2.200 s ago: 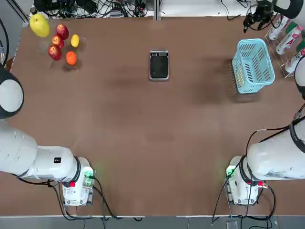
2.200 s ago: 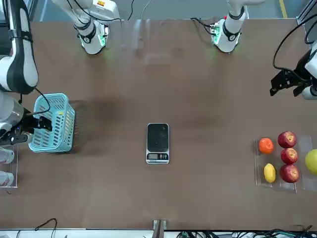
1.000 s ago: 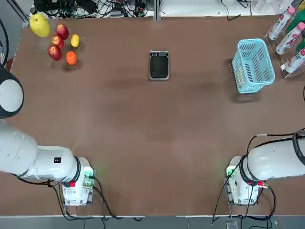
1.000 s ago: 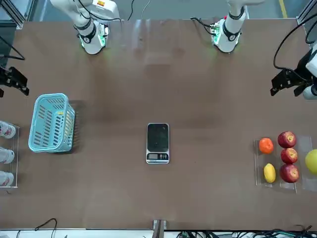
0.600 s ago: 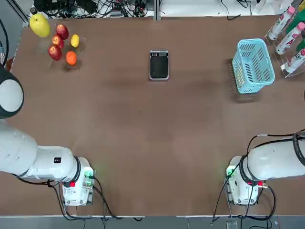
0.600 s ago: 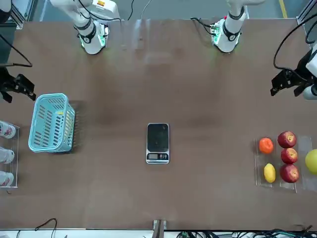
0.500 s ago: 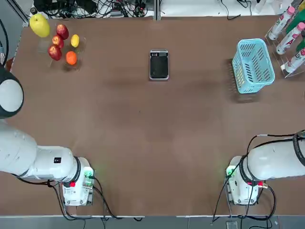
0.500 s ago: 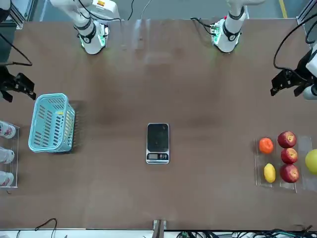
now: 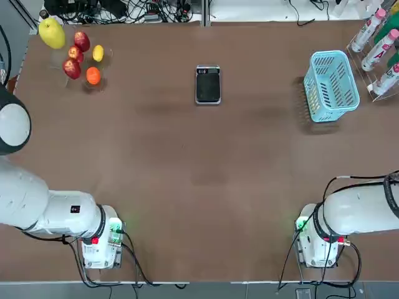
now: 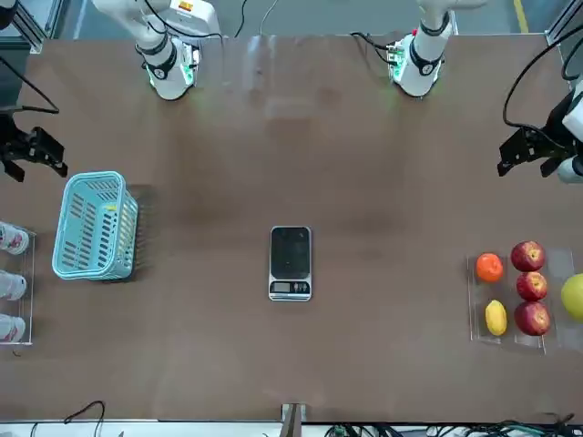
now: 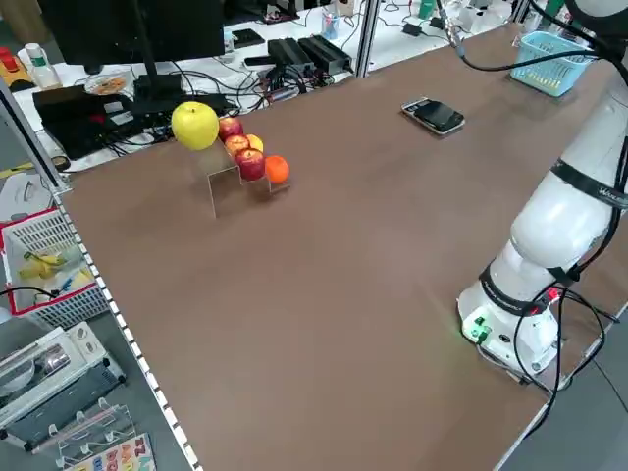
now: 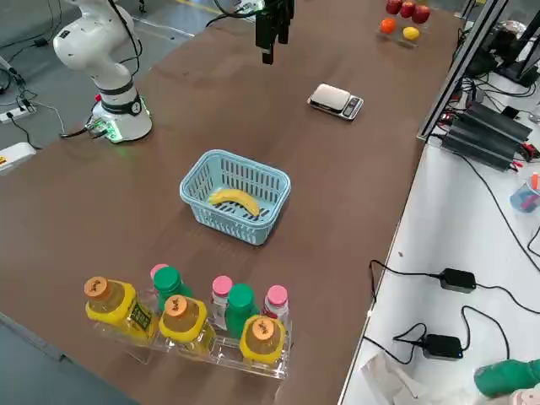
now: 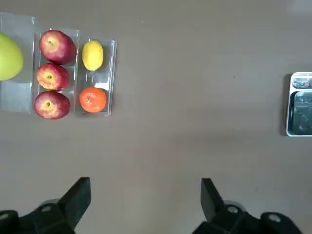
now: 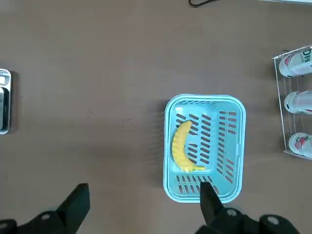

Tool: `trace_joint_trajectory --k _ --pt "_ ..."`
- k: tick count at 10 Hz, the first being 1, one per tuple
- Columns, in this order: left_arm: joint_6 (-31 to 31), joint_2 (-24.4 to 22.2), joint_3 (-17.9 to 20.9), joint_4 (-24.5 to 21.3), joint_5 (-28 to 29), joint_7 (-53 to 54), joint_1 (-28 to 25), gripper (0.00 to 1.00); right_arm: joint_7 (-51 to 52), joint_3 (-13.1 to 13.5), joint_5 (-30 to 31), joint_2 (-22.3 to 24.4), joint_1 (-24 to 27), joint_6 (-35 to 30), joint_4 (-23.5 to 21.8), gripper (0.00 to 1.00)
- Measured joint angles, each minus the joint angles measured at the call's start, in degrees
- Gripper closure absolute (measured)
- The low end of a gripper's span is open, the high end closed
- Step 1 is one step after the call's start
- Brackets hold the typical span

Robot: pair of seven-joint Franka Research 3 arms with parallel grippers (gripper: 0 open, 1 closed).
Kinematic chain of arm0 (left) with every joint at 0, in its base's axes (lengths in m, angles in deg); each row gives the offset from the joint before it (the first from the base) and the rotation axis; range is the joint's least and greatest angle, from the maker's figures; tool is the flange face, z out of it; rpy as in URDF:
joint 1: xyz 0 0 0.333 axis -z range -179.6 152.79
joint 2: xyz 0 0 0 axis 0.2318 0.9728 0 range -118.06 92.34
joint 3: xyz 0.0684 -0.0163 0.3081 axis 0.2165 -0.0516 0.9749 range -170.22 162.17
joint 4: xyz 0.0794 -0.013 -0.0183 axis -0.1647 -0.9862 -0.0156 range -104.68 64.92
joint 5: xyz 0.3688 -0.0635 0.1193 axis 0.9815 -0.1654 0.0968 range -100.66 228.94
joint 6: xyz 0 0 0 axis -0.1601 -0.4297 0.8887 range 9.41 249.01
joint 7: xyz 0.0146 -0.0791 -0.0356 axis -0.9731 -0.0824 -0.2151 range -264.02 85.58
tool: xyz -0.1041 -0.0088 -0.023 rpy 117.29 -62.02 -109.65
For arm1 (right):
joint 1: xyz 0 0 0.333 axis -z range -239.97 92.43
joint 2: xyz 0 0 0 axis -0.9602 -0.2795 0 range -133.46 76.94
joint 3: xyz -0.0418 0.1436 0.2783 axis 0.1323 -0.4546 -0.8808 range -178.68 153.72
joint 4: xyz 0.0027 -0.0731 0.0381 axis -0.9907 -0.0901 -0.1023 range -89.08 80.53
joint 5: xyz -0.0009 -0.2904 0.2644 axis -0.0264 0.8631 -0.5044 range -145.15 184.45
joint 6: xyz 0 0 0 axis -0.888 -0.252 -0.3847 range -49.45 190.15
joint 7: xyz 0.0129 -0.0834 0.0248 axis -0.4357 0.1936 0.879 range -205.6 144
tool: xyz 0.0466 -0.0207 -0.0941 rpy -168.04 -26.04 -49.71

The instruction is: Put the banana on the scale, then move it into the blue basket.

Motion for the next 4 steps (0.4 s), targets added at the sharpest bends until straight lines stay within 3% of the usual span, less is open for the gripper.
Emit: trace_joint_trajectory --k 4 --pt "0.0 0.0 -0.02 0.01 0.0 0.0 0.0 0.0 -2.6 -0.22 0.0 0.32 -0.24 -0.17 0.2 0.0"
